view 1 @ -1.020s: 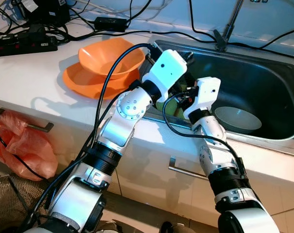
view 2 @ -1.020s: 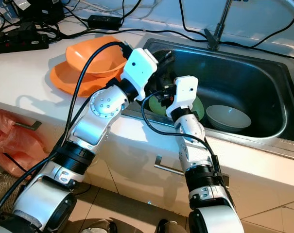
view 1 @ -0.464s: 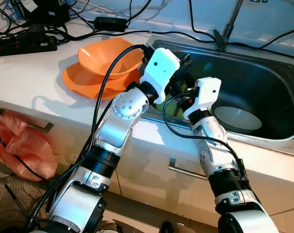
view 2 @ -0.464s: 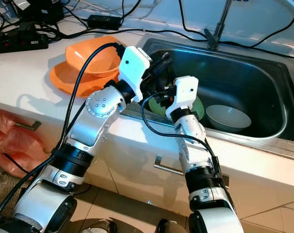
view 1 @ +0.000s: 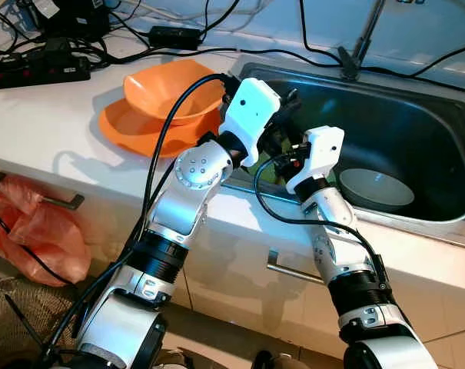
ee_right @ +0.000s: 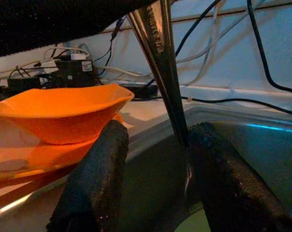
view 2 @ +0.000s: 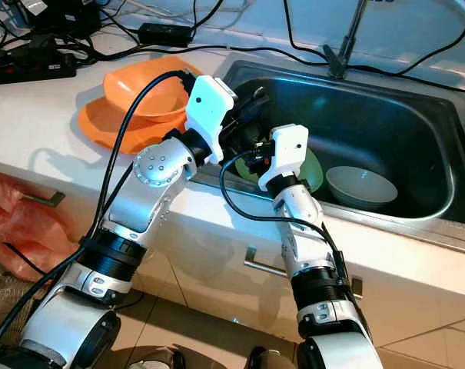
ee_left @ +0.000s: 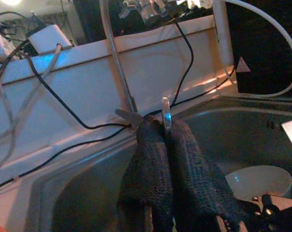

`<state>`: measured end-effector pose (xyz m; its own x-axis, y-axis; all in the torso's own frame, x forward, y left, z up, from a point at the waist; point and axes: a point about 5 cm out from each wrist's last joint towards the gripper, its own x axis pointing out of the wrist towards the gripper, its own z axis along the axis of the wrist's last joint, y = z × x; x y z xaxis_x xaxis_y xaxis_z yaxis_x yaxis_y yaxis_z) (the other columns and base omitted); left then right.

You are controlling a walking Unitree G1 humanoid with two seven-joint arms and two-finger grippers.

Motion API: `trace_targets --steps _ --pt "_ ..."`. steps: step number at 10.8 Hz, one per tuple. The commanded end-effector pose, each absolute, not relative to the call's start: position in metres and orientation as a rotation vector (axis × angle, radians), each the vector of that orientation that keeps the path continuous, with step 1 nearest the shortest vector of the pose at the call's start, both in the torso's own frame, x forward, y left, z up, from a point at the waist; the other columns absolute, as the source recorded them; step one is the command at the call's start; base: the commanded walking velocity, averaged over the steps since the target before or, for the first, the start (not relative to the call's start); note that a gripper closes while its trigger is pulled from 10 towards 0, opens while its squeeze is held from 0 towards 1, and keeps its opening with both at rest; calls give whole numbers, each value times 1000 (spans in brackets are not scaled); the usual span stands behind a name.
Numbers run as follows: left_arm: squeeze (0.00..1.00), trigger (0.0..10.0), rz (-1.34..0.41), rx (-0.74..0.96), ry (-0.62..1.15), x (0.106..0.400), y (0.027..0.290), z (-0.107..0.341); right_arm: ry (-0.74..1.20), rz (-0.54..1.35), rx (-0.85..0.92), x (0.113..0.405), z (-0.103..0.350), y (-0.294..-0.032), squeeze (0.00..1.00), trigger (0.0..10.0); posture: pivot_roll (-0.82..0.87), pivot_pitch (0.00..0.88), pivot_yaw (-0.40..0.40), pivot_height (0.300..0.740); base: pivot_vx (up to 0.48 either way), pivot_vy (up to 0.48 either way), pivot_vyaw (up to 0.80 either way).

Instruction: Kitchen organization

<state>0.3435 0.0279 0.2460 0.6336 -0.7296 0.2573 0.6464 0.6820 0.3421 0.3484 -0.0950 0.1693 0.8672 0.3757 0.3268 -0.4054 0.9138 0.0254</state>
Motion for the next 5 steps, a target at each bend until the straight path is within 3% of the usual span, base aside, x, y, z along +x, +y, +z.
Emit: trace_targets --steps 1,5 --pt "0 10000 -848 216 -395 337 20 246 -338 457 89 345 174 -88 0 10000 20 93 -25 740 0 0 0" --pt "0 10000 -859 241 -380 336 18 242 -333 496 87 343 173 -84 0 10000 20 94 -27 740 0 0 0"
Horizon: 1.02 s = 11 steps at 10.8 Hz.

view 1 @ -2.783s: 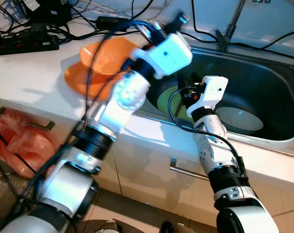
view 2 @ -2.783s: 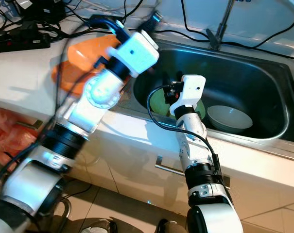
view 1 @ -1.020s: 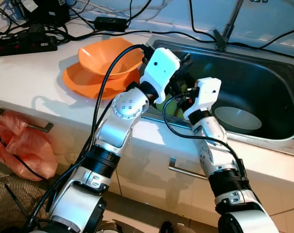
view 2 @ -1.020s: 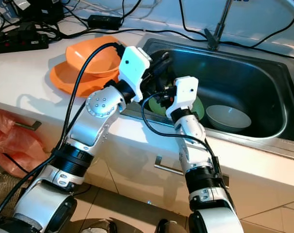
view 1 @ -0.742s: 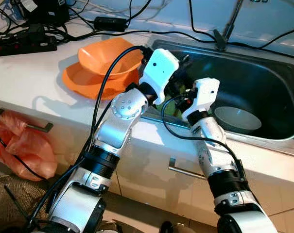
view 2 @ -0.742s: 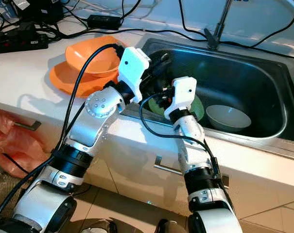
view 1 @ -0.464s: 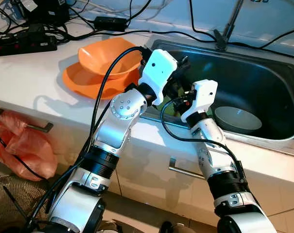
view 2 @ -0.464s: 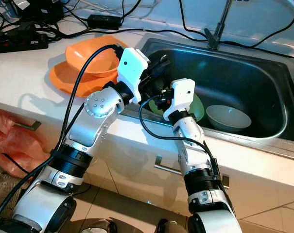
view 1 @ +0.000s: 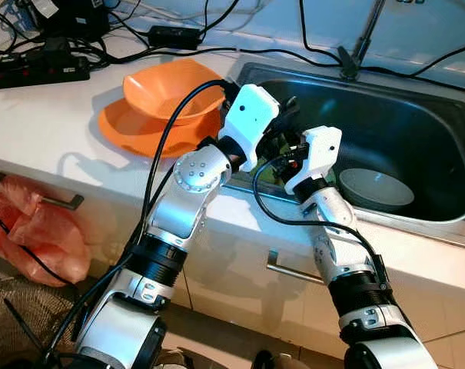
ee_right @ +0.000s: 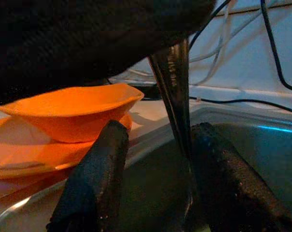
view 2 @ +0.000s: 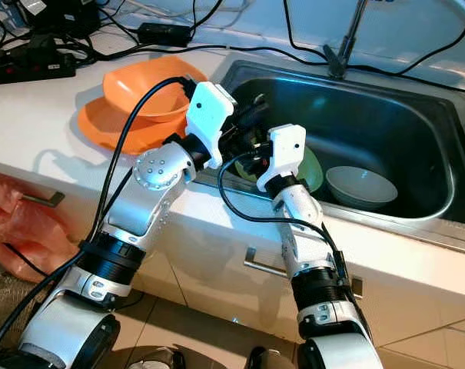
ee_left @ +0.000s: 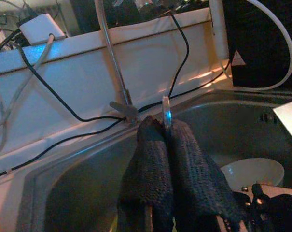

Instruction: Kitchen organization

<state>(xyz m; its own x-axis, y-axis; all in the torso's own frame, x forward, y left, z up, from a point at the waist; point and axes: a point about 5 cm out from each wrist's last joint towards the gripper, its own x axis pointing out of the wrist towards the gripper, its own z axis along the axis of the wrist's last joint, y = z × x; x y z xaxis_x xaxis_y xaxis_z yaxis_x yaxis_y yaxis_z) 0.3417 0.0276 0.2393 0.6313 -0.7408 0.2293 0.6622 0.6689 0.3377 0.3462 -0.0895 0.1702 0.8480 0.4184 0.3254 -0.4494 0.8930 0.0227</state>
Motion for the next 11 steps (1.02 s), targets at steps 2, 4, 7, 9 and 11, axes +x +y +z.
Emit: trace_targets --steps 2,4,7,9,11 --pt "0 10000 -877 243 -375 334 16 240 -322 553 84 340 170 -77 0 10000 21 94 -27 740 0 0 0" --pt "0 10000 -876 244 -375 333 16 239 -316 606 81 336 169 -72 0 10000 20 96 -26 740 0 0 0" --pt "0 10000 -875 247 -377 333 16 239 -296 661 69 333 165 -67 0 10000 22 96 -28 740 0 0 0" --pt "0 10000 -804 283 -385 340 24 242 -299 609 64 335 166 -72 0 10000 24 97 -30 740 0 0 0" --pt "0 10000 -716 405 -382 349 38 240 -299 522 56 342 168 -85 0 10000 22 98 -30 740 0 0 0"
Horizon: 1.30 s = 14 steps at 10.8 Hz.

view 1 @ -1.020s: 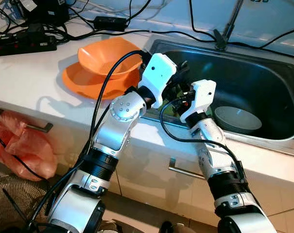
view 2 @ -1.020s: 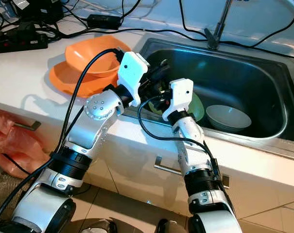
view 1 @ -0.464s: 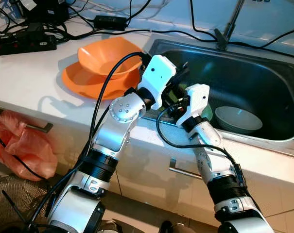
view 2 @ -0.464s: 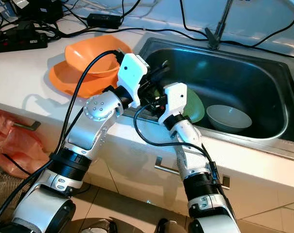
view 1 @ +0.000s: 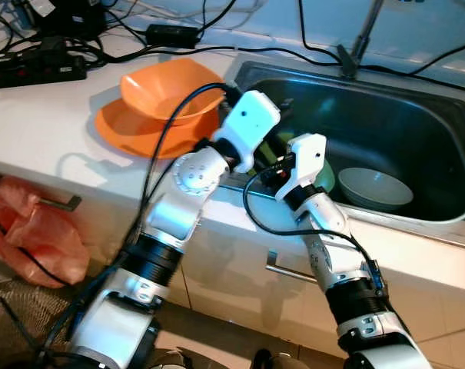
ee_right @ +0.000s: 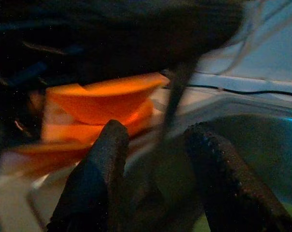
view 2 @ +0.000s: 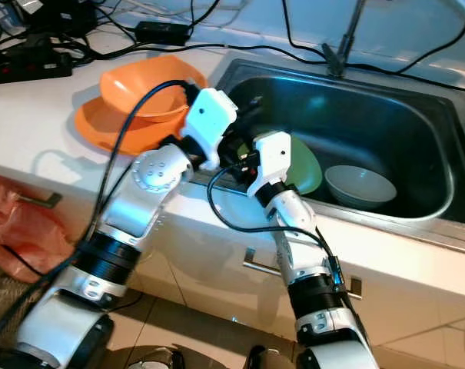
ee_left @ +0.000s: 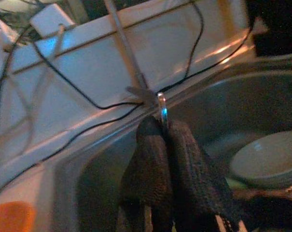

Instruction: Kitchen organization

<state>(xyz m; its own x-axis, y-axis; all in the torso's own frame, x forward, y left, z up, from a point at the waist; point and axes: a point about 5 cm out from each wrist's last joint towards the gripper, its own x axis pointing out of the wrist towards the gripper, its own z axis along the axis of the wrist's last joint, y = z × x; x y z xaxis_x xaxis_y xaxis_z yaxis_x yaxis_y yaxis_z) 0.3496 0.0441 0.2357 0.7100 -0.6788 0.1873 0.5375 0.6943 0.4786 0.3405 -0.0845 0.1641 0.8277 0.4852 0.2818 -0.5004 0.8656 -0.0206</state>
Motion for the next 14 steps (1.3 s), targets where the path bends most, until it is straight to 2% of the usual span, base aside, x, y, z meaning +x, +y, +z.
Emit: trace_targets --steps 1,2,4,7,9,11,12,14 --pt "0 10000 -654 495 -378 354 49 239 -286 491 43 344 166 -91 0 10000 22 100 -31 740 0 0 0" --pt "0 10000 -600 577 -375 357 62 238 -278 457 29 346 165 -99 0 10000 25 100 -33 740 0 0 0" --pt "0 10000 -517 595 -411 361 72 244 -276 434 19 348 165 -106 0 10000 27 100 -36 740 0 0 0" --pt "0 10000 -342 450 -612 357 80 277 -263 405 9 350 163 -110 0 10000 27 98 -39 740 0 0 0" --pt "0 10000 -289 195 -694 352 87 295 -261 369 9 352 163 -113 0 10000 27 98 -38 740 0 0 0" --pt "0 10000 -319 -79 -625 355 91 290 -254 335 13 354 163 -114 0 10000 29 98 -38 740 0 0 0" --pt "0 10000 -341 -164 -596 356 91 287 -255 331 15 354 163 -114 0 10000 31 98 -38 740 0 0 0" --pt "0 10000 -432 -475 -497 357 88 276 -251 319 24 356 162 -112 0 10000 31 96 -37 740 0 0 0"
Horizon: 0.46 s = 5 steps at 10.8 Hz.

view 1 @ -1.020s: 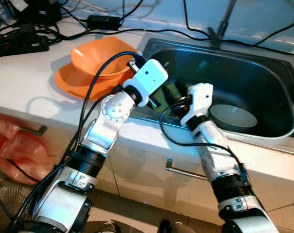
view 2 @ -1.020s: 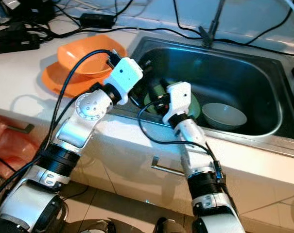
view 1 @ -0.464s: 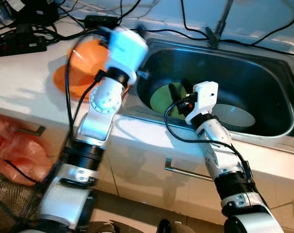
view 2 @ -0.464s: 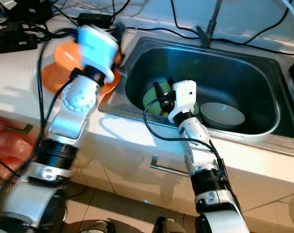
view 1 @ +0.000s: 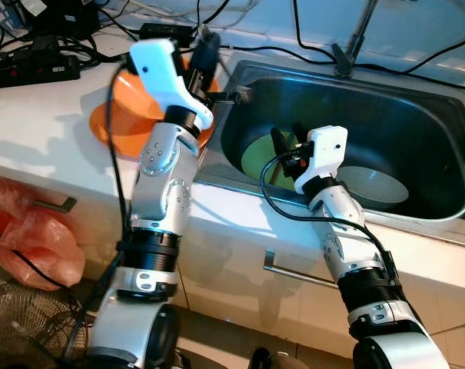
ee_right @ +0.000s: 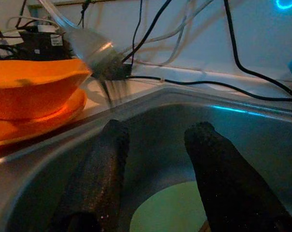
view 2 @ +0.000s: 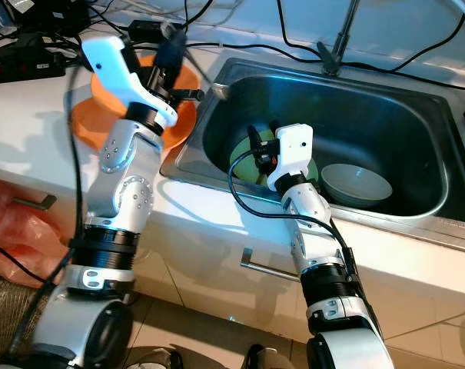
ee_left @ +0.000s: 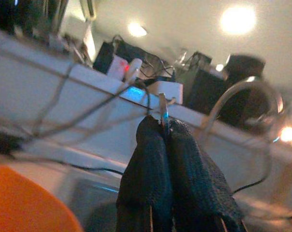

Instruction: Kitchen organization

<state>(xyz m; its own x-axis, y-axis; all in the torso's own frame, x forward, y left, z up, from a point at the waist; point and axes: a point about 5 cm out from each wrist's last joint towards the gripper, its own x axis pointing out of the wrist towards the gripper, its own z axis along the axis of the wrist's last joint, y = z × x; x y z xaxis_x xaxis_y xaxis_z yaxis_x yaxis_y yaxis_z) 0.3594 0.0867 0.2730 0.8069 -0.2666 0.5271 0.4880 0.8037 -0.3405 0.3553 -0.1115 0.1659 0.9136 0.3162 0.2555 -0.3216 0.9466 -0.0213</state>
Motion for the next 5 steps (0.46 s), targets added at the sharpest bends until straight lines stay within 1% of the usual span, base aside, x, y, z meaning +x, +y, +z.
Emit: trace_targets --steps 1,2,3,5 --pt "0 10000 -440 -580 -475 358 92 273 -248 311 41 356 162 -112 0 10000 31 95 -37 740 0 0 0" --pt "0 10000 -443 -647 -467 358 95 271 -237 290 90 357 162 -114 0 10000 30 96 -36 740 0 0 0" --pt "0 10000 -443 -747 -461 357 101 268 -178 178 385 362 159 -123 0 10000 32 95 -39 740 0 0 0" --pt "0 10000 -457 -803 -471 356 105 271 -157 138 538 364 159 -128 0 10000 34 96 -40 740 0 0 0"
